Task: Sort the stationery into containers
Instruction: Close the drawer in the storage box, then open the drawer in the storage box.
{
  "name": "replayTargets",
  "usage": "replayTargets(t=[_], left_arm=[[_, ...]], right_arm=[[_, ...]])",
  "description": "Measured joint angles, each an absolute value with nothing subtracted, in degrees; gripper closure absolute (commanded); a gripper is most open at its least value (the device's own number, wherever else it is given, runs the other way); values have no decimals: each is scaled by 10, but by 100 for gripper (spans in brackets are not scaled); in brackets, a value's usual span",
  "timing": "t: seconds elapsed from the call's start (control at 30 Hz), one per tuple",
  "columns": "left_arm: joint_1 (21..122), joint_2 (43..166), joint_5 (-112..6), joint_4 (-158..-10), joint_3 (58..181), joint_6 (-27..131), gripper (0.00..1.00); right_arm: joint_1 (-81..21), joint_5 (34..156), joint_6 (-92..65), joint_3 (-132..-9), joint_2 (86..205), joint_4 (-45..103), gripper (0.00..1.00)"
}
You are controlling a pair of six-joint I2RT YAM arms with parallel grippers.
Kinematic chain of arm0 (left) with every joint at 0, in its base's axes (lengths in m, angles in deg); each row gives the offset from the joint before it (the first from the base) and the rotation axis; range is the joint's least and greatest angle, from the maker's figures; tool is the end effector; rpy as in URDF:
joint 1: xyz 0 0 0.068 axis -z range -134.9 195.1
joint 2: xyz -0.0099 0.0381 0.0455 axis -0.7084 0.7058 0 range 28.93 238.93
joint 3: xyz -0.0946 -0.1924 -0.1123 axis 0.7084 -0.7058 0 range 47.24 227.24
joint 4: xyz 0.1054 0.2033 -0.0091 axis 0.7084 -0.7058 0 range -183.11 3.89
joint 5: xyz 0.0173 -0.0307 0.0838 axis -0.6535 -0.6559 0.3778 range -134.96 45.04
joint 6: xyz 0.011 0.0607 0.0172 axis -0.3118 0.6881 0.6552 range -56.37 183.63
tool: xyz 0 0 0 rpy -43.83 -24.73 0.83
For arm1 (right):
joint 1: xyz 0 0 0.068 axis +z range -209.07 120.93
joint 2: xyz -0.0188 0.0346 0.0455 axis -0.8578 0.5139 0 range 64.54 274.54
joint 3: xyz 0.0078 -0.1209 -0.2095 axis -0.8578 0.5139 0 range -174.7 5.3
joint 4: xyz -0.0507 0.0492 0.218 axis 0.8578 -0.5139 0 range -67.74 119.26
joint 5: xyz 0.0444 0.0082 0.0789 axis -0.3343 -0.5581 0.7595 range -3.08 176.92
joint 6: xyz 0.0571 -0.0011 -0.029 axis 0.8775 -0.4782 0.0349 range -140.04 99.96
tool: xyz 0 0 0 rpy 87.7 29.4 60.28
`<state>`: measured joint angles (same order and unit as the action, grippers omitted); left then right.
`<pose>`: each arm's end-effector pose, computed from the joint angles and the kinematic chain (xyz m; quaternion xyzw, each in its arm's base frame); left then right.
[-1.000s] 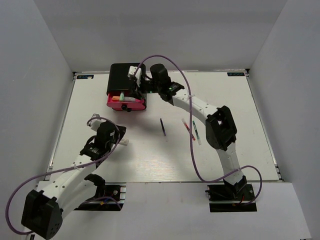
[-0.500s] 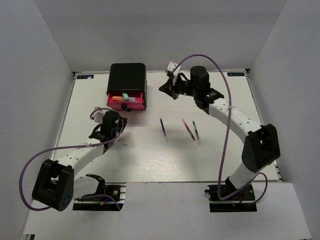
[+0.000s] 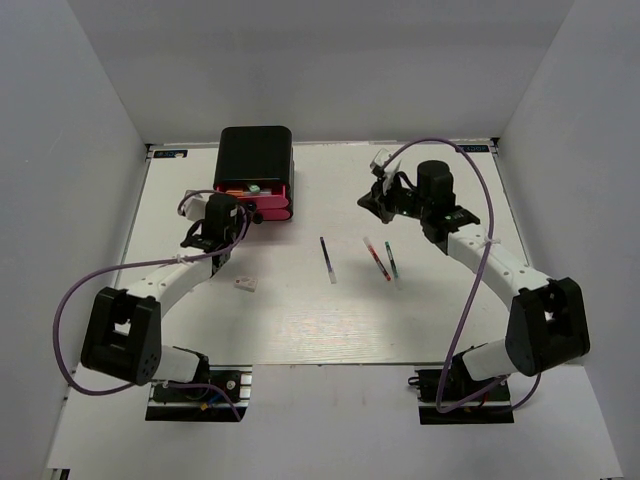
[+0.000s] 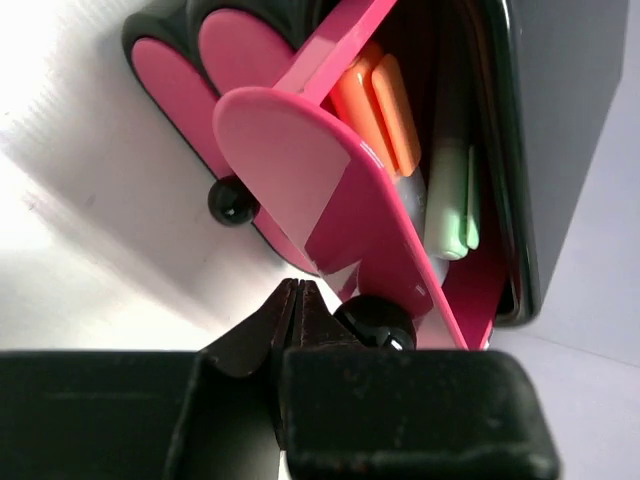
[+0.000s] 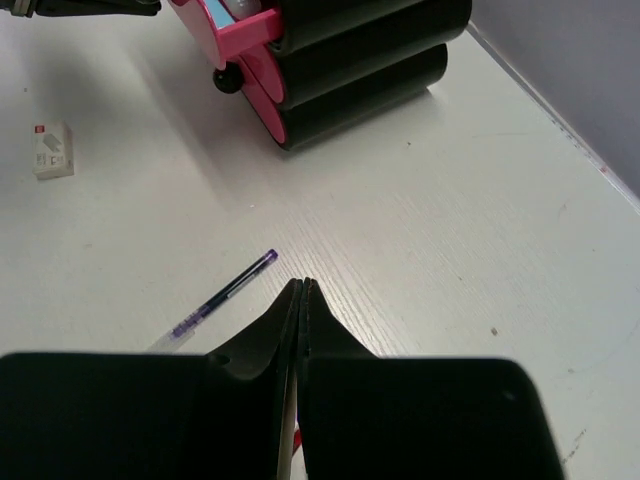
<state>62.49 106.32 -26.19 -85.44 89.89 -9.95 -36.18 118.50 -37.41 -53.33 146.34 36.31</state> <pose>0.2685 -0.0673 0.2017 -0.4779 0.7327 -0.2290 0.4270 0.2805 0.1467 0.2833 -0.4182 0.6658 0.2451 0.5672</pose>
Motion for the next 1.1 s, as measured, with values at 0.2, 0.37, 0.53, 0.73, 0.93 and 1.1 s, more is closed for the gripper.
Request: replayTargets(t=[0.2,0.37,0.53,0.73,0.93,1.1], left_arm=[[615,1116,-268,-870,954,-99,88],[605,1150,-274,-883,992,-99,88],[597,1172,-276,-898,1023,-99,89],[591,1184,-282,-908,1036,-97,84],[588,1173,-326,-875,998,-57,54],[588,1169,-353,-867,971,-34,40]], right_arm=[[-382,1190,-369,-511,1444,366,100],[-392,1198,-369,-495,1435,367,100],[-400,1202,-369,-482,1426,366,98],[-408,1206,-370,-471,1418,363,96],[-412,1208,-372,-454,1410,362,94],[-415,1212,-375,-446,1410,358,94]])
